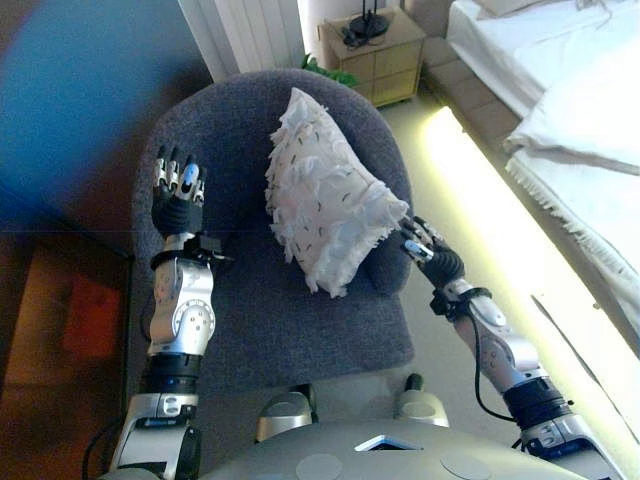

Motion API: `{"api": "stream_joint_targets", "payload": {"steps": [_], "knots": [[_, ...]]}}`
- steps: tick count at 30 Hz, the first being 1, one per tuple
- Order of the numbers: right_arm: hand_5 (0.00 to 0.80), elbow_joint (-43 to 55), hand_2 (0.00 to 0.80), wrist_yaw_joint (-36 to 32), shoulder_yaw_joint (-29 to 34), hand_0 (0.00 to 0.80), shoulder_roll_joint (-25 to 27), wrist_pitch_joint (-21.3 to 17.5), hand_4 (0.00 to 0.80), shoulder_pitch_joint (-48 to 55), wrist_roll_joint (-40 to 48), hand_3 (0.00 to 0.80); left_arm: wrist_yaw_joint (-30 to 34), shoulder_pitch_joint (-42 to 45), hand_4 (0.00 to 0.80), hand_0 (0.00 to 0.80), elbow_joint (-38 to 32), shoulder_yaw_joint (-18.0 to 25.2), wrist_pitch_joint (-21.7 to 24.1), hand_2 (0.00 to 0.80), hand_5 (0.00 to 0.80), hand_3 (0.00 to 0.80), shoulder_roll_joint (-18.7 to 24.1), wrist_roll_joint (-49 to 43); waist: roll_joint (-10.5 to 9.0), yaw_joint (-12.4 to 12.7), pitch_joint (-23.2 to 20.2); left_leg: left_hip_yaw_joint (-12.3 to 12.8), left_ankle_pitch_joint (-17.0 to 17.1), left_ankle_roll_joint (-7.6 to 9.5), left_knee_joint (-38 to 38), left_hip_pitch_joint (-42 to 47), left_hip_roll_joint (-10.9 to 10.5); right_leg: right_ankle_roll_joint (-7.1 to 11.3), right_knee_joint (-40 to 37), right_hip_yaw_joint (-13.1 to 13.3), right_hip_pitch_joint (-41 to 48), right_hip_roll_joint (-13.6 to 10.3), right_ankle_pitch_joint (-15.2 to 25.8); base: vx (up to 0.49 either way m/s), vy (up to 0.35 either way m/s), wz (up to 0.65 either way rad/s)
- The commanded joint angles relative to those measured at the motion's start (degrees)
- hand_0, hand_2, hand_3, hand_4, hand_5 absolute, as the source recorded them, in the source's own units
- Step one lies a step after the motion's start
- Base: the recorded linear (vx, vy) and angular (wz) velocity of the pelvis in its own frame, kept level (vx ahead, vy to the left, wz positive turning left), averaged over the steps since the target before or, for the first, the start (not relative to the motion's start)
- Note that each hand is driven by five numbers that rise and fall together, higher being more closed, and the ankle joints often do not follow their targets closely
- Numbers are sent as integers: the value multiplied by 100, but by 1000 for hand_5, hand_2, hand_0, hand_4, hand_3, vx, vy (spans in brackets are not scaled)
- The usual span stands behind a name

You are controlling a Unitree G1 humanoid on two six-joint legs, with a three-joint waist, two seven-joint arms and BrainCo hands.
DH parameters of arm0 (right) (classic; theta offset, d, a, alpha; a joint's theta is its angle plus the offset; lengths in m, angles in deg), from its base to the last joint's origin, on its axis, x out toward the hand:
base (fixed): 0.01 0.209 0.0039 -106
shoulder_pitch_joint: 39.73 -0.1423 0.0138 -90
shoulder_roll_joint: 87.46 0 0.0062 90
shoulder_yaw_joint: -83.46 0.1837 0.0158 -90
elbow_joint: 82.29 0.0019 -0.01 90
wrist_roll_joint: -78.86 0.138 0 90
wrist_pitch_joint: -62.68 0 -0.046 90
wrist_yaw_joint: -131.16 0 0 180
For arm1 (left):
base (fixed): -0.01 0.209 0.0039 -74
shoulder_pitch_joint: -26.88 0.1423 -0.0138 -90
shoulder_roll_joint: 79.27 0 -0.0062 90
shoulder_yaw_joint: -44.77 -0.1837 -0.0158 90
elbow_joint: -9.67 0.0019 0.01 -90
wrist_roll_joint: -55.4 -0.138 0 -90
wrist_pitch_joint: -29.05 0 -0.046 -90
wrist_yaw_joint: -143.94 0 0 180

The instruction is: Pick up the cushion and take it to the sofa

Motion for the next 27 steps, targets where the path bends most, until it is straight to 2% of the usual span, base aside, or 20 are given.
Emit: {"api": "stream_joint_targets", "payload": {"steps": [1,9,14,17,21,24,27], "knots": [[0,233,0,-334,274,0,-196,-535,0,-13,26,0,846,-36,0,0,-533,-100,-164,0,0,0,231,732,-253,175,38,-70,-79,-83,256,-178,180,54,316,-158,184,-21,-652,-151,-88,2],[0,-116,0,-830,115,0,-257,-1008,0,141,585,0,1721,390,0,0,-505,-319,-643,0,0,0,147,1664,-294,282,180,-118,9,-89,201,-393,205,39,247,-185,-21,89,-534,-130,-61,-1],[0,-78,0,-982,5,0,-244,-1196,0,79,931,0,2163,588,0,0,-242,-657,-939,0,0,0,157,1871,-270,314,293,-132,90,-72,114,-620,170,43,204,-219,-239,130,-451,-143,-5,2],[0,-86,0,-1016,-64,0,-226,-1285,0,27,1163,0,2377,670,0,0,-105,-903,-831,0,0,0,234,1505,-262,330,375,-151,95,-54,138,-708,138,50,205,-234,-312,122,-409,-97,16,6],[0,-205,0,-1054,-167,0,-242,-1283,0,70,1219,0,2200,749,0,0,40,-1264,-768,0,0,0,397,1049,-259,342,375,-150,111,-42,94,-667,130,67,221,-269,-272,115,-400,-12,13,4],[0,-282,0,-1037,-242,0,-264,-1316,0,75,1220,0,2153,656,0,0,152,-1359,-811,0,0,0,368,1099,-291,342,349,-149,107,-27,52,-651,109,75,196,-284,-250,125,-402,1,3,1],[0,-340,0,-977,-324,0,-307,-1407,0,37,1264,0,2031,592,0,0,122,-1516,-666,0,0,0,407,700,-319,359,376,-160,105,-16,38,-675,84,84,193,-288,-287,127,-370,-10,-2,0]]}}
